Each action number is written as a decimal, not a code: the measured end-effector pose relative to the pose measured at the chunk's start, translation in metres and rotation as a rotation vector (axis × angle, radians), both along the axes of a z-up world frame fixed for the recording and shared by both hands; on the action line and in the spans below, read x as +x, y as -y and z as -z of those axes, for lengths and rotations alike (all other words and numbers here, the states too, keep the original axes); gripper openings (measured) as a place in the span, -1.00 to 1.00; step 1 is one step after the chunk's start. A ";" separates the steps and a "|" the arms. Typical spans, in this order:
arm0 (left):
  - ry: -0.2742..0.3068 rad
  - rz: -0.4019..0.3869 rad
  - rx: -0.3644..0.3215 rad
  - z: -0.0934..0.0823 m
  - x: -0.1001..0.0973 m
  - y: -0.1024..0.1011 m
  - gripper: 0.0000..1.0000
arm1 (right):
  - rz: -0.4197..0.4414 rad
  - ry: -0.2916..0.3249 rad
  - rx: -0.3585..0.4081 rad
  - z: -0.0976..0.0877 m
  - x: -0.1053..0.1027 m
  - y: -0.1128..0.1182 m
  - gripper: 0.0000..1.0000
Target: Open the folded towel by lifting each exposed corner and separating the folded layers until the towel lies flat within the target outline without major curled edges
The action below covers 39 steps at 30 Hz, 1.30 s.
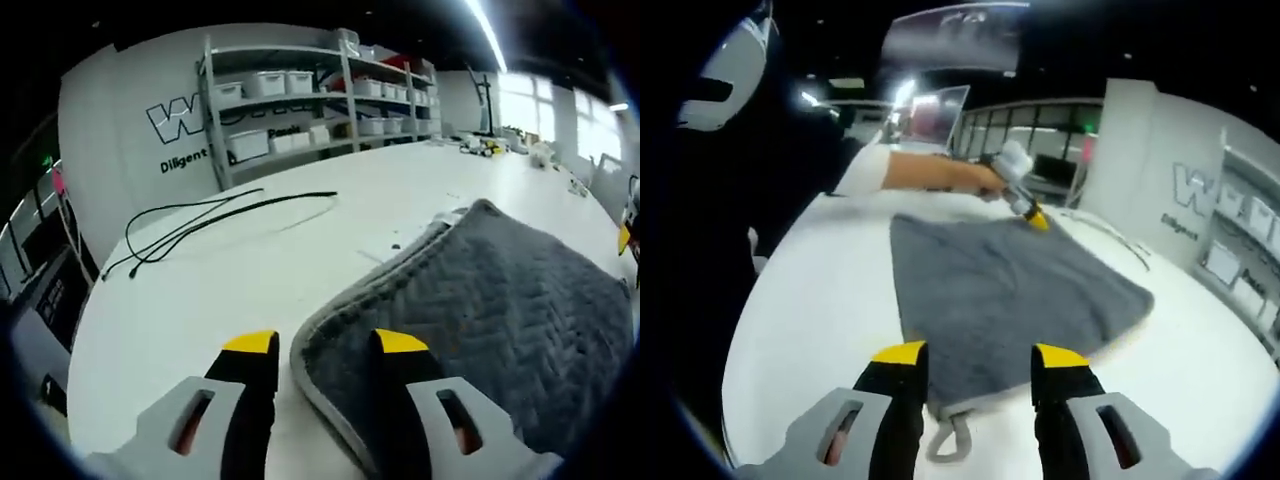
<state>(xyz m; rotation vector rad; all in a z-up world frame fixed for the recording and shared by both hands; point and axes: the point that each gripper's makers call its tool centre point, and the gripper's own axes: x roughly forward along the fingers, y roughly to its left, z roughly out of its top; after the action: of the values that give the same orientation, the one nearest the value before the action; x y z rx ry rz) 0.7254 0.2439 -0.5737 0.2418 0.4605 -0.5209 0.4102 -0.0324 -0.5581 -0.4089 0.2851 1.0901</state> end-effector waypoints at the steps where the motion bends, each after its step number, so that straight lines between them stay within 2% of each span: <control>1: -0.004 -0.001 -0.008 0.001 0.000 0.000 -0.30 | 0.001 -0.005 0.003 0.000 0.000 0.000 -0.22; 10: -0.023 0.014 -0.048 0.008 0.004 0.007 -0.36 | -0.012 -0.052 0.002 0.011 -0.003 -0.008 -0.28; 14: -0.043 0.024 -0.021 0.017 0.004 0.007 -0.37 | -0.010 -0.094 0.015 0.015 -0.004 -0.012 -0.32; 20: -0.066 0.023 -0.077 0.021 0.004 0.008 -0.50 | 0.006 -0.134 0.025 0.020 -0.001 -0.011 -0.45; 21: -0.066 0.023 -0.077 0.022 0.004 0.008 -0.52 | 0.008 -0.136 0.015 0.023 -0.001 -0.011 -0.46; 23: -0.064 0.028 -0.081 0.022 0.004 0.009 -0.55 | -0.001 -0.140 -0.062 0.035 -0.002 -0.007 -0.50; 29: -0.068 0.035 -0.082 0.023 0.002 0.011 -0.67 | 0.001 -0.154 -0.053 0.038 -0.003 -0.008 -0.60; 34: -0.067 0.044 -0.081 0.023 0.000 0.013 -0.79 | 0.010 -0.175 -0.052 0.039 -0.004 -0.009 -0.77; 39: -0.058 0.048 -0.037 0.023 -0.004 0.013 -0.86 | 0.013 -0.184 -0.067 0.040 -0.003 -0.008 -0.92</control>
<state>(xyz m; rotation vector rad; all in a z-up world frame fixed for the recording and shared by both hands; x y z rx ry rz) 0.7213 0.2307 -0.5964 0.2028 0.5014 -0.5844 0.4072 -0.0246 -0.5976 -0.3666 0.4874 1.1095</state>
